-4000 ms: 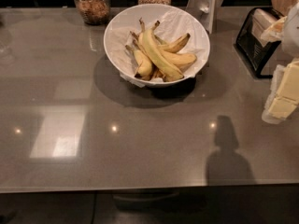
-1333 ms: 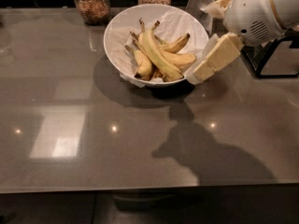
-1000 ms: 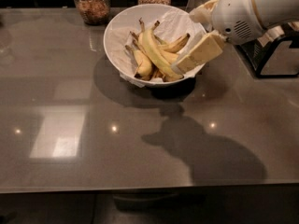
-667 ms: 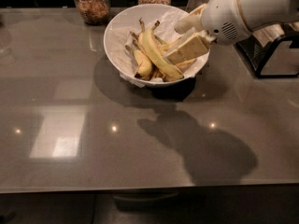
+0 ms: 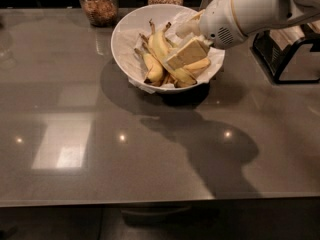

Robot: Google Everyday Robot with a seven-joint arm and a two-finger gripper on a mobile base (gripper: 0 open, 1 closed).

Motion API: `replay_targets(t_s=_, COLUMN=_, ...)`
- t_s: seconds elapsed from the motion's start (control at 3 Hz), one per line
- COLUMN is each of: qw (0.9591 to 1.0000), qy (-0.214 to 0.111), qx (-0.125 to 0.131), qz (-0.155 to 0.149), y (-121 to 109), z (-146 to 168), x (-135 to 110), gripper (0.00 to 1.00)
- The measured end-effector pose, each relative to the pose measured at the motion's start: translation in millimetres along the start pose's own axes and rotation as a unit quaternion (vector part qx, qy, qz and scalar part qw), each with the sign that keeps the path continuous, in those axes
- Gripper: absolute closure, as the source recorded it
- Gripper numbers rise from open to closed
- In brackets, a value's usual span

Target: Pick banana from white bowl

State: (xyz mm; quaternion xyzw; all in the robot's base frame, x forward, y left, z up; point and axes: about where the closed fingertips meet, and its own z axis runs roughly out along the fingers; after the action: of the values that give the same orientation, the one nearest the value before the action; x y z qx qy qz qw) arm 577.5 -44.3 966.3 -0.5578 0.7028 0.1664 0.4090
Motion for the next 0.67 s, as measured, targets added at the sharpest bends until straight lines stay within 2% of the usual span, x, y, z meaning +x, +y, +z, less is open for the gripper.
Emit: replay_targets(t_s=0.67, qw=0.9998, qy=0.012, qx=-0.011, qz=0.008, y=-12.9, z=27.2, x=8.5, gripper=0.37)
